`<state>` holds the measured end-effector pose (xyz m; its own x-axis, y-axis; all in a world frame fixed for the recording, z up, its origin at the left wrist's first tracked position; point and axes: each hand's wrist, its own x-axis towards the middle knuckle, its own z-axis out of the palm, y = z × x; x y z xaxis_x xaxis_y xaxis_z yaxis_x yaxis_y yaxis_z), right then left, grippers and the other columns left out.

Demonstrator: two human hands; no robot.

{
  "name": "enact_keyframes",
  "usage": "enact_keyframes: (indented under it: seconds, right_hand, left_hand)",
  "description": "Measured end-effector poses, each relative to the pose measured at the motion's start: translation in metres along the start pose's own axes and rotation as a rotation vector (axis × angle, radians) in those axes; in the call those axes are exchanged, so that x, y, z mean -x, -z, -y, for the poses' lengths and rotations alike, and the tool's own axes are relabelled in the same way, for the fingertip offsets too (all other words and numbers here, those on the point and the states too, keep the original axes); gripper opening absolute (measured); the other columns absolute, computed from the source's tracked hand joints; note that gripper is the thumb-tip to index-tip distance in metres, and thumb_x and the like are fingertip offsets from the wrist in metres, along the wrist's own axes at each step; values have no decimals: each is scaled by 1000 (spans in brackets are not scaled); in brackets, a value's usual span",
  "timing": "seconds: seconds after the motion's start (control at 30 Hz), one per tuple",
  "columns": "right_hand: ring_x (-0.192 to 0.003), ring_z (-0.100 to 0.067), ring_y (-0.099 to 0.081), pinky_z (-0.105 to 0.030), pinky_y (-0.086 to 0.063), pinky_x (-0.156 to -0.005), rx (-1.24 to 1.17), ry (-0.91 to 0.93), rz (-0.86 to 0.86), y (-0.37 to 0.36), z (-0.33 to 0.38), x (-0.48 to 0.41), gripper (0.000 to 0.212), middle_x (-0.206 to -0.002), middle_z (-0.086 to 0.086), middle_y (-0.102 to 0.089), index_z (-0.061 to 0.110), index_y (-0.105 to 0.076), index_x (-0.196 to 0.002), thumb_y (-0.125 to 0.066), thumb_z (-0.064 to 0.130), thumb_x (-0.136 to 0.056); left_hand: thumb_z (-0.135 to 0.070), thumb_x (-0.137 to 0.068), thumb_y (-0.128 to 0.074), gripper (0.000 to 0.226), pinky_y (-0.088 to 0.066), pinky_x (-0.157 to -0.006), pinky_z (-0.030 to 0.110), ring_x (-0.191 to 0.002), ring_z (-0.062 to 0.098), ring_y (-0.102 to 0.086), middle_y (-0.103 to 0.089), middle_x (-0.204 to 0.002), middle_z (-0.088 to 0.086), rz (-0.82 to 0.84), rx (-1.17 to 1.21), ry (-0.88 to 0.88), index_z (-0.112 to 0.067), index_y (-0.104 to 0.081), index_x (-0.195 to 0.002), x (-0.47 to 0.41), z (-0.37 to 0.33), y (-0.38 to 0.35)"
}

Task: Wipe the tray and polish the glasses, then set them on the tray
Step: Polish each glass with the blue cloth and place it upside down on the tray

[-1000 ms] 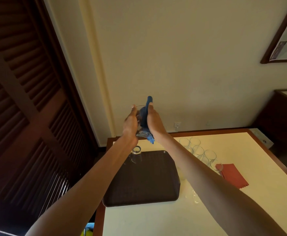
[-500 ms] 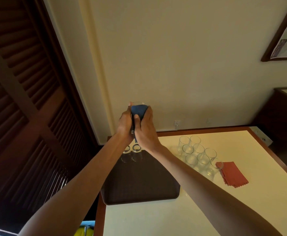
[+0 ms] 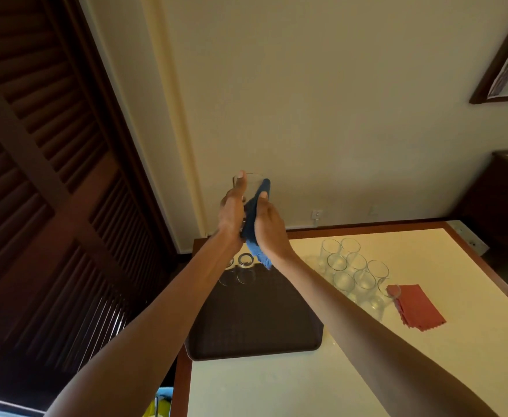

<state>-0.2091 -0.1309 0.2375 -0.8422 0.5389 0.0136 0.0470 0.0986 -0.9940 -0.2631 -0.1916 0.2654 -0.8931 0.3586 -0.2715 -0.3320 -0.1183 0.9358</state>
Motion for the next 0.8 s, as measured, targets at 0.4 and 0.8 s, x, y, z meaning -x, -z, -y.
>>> enact_keyframes:
  seconds: [0.4,0.8]
  right_hand:
    - [-72,-19,-67,-33,-54,-63,57,234,-125,23,15,-29,44,-93,-5,-66,11,-46,-126,-36,49,-106]
    - [-88,-24,-71,-30,-58,-79,-127,-168,200,27,-9,-25,65,-97,-14,-72,10,-65,-108,-19,55,-106]
  left_hand:
    - [-61,-106,-37,53,-58,-95,51,-115,34,-71,-73,-124,17,84,101,43,-24,-68,-129,-1,8,-13]
    - [-59,-102,-52,49,-51,-55,23,-57,11,-67,-63,-67,0,-41,9,3,-15,-70,-116,-23,-2,-22]
